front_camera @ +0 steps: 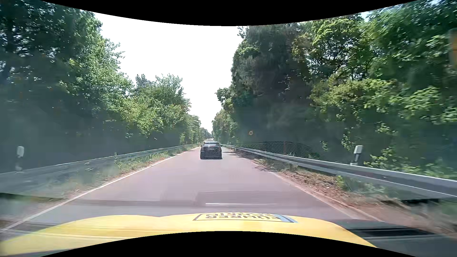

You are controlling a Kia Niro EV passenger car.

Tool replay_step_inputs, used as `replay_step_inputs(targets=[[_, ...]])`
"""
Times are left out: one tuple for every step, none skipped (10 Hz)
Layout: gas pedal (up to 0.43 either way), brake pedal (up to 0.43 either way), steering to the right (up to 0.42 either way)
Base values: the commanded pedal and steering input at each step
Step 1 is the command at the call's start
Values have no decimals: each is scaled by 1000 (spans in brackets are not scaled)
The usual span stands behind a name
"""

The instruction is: Follow the waypoints while adhering to traffic rules and regulations

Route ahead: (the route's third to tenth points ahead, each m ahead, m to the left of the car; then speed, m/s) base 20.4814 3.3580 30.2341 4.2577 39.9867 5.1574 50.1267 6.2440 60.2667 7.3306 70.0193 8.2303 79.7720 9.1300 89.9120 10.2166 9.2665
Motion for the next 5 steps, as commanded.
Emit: replay_step_inputs(targets=[[260,0,-65],[260,0,-63],[268,0,-60],[268,0,-55],[268,0,-45]])
